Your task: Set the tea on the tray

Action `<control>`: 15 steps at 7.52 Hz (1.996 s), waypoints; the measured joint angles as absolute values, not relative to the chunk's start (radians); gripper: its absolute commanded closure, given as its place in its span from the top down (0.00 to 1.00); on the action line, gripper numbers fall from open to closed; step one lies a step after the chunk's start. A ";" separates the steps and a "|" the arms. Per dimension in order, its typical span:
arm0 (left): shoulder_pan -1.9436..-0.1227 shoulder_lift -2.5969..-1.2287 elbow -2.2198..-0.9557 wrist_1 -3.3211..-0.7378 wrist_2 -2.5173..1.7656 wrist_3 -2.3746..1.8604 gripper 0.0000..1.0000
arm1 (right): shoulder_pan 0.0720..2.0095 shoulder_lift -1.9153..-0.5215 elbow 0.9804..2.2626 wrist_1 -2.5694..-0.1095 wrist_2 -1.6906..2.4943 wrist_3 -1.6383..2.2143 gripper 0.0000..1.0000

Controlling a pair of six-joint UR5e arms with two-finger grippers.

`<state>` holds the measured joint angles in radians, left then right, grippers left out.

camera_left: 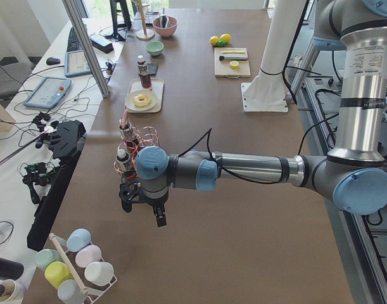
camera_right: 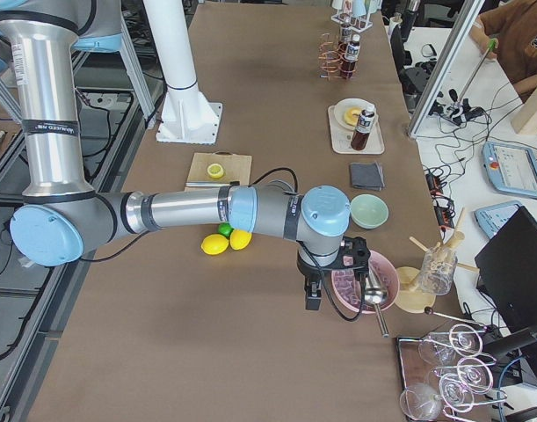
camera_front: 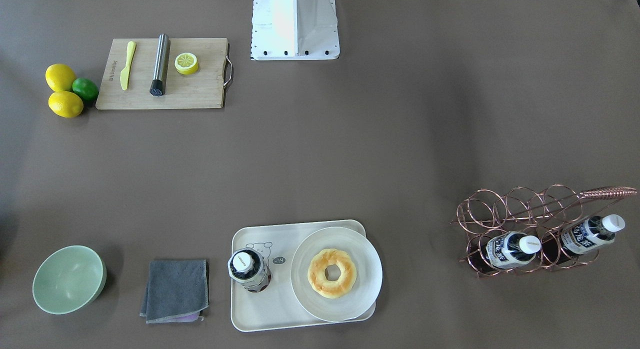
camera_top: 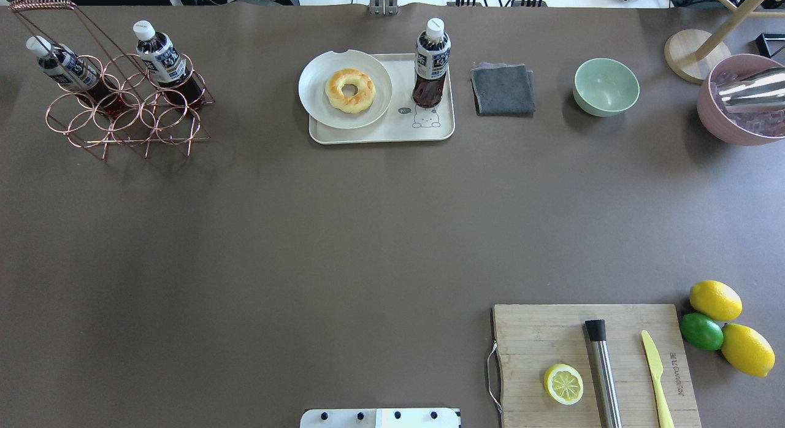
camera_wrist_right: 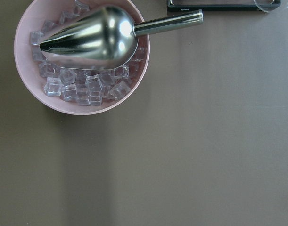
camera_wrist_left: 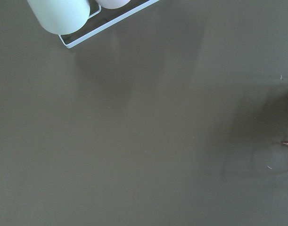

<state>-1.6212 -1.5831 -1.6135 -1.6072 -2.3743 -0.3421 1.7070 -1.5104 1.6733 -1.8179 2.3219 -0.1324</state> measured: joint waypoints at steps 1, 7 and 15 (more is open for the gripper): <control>-1.624 -1.581 -1.615 -1.606 -2.374 -0.342 0.98 | 1.700 -1.509 1.673 -1.818 2.323 -0.129 1.00; -1.627 -1.593 -1.611 -1.606 -2.370 -0.342 0.98 | 1.680 -1.508 1.677 -1.816 2.331 -0.094 1.00; -1.627 -1.594 -1.612 -1.606 -2.367 -0.342 0.98 | 1.678 -1.509 1.680 -1.816 2.340 -0.092 1.00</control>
